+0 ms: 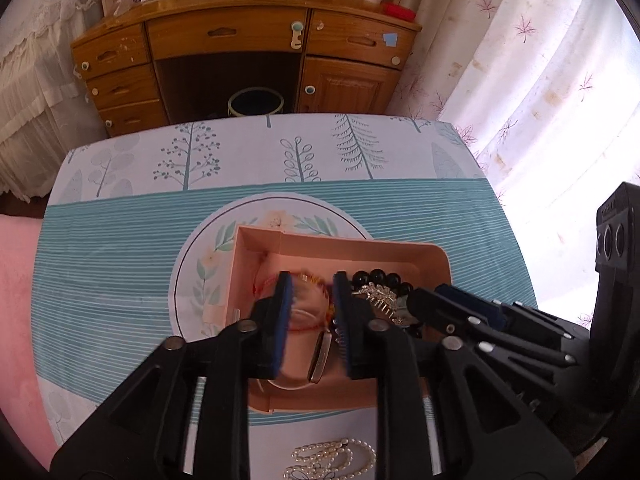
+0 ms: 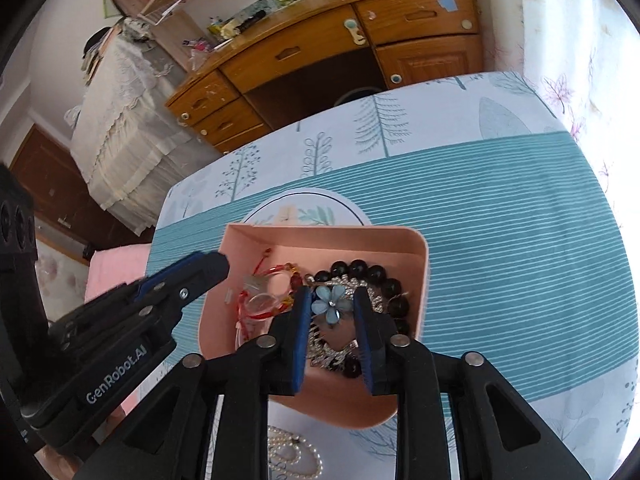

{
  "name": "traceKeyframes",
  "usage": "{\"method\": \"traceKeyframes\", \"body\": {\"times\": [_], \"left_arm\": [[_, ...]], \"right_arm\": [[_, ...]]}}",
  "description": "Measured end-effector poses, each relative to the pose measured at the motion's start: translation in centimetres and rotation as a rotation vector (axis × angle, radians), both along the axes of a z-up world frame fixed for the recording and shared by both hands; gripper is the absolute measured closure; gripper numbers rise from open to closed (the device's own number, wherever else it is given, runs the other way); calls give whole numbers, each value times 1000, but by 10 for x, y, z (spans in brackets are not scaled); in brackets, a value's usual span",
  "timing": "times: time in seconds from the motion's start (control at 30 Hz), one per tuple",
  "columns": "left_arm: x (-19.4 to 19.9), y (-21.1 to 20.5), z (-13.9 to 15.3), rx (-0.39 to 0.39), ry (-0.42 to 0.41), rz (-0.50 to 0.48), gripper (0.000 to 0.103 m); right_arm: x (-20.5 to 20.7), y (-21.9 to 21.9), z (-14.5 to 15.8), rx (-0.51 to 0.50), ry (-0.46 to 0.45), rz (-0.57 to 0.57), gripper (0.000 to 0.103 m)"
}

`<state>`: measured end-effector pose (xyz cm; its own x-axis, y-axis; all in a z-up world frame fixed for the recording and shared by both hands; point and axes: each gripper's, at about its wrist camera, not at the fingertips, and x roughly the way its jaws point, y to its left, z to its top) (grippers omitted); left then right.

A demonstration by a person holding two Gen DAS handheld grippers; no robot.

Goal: Organize jewelry
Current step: 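Carry the pearl bracelet into the pink tray and release it, then move the left tool to the white pearl bracelet while the right tool approaches the pearl necklace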

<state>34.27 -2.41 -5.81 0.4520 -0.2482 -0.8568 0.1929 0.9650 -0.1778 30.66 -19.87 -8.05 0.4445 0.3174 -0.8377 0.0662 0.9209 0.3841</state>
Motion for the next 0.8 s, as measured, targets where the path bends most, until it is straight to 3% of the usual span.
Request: {"method": "traceKeyframes", "body": {"times": [0.03,0.1,0.4,0.8], "left_arm": [[0,1,-2,1,5,7,58],[-3,7,-2,-7,1,22,51],[-37,24,8,-12,-20,34,51],[-110,40,41,9,-82,25,51]], "right_arm": [[2,-2,-3,6,-1,-11,68],[3,-6,-3,8,-12,-25,66],[-23,-10,15,9,-57,5,66],[-106,10,58,-30,-138,110,66]]}}
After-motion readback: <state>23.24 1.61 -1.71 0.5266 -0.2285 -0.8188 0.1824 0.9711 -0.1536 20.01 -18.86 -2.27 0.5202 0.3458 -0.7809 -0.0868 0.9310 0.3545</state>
